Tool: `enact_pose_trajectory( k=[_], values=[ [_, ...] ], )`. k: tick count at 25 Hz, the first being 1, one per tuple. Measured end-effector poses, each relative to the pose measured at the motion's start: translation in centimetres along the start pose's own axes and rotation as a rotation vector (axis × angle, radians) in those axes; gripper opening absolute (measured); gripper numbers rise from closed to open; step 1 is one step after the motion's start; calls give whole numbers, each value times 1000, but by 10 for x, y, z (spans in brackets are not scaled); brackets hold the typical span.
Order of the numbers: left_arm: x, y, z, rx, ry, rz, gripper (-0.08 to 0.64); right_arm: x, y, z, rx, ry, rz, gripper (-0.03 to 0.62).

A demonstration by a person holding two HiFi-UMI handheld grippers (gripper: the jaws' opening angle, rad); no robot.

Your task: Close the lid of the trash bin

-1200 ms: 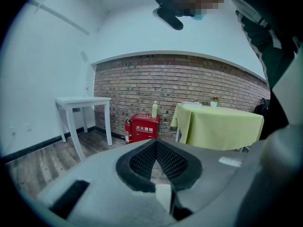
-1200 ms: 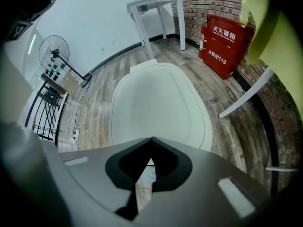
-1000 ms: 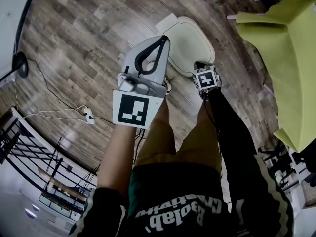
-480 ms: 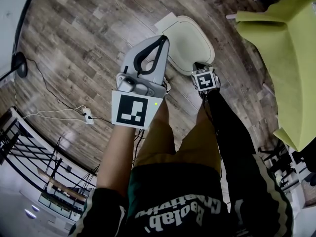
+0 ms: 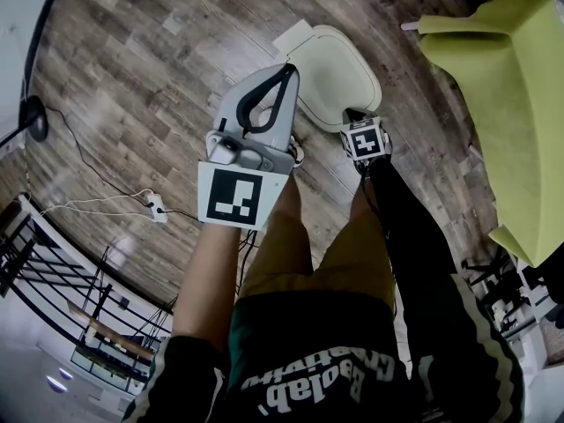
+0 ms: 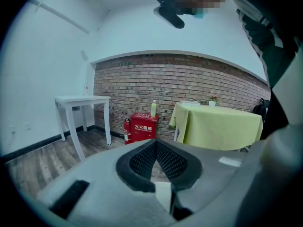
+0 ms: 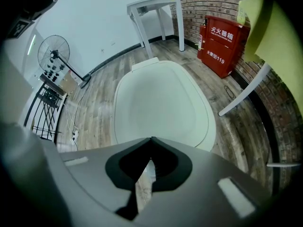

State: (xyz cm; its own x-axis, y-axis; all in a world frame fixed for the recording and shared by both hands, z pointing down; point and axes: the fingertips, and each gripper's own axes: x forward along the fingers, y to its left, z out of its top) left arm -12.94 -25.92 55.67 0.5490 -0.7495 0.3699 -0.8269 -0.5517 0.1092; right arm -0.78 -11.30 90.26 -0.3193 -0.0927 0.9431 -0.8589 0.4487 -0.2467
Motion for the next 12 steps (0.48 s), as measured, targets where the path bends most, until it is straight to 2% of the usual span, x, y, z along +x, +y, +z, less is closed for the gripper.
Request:
enact_pose_trajectory(
  k=[12],
  values=[
    [-1, 1, -1, -1, 2, 2, 5, -1, 0, 0, 23, -16, 6, 5]
  ],
)
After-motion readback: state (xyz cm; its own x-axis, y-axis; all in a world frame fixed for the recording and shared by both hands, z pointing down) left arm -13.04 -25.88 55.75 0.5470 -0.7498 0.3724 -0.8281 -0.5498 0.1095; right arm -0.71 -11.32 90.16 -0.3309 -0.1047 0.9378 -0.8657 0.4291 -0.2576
